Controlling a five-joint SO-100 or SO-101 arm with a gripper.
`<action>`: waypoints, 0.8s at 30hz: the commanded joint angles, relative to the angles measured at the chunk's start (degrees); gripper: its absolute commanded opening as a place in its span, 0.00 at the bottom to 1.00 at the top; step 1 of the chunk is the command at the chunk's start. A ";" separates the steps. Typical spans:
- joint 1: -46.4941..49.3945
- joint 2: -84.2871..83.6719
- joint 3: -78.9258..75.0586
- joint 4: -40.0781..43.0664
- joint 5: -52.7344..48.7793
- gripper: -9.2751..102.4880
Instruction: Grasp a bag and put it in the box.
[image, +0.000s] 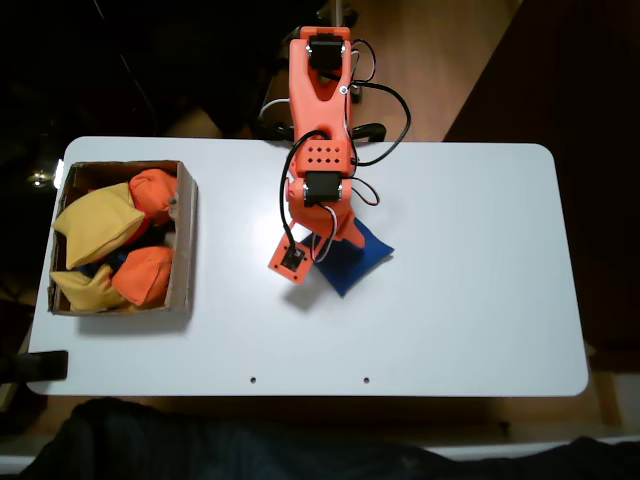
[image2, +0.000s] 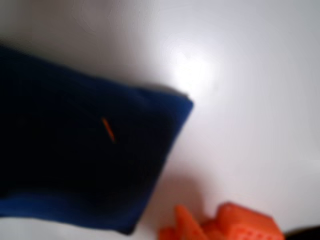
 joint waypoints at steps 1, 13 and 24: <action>-0.09 1.23 0.79 -0.79 -1.41 0.71; 1.32 0.09 1.93 -3.43 -3.52 0.78; 1.49 -2.02 4.04 -6.68 -4.75 0.78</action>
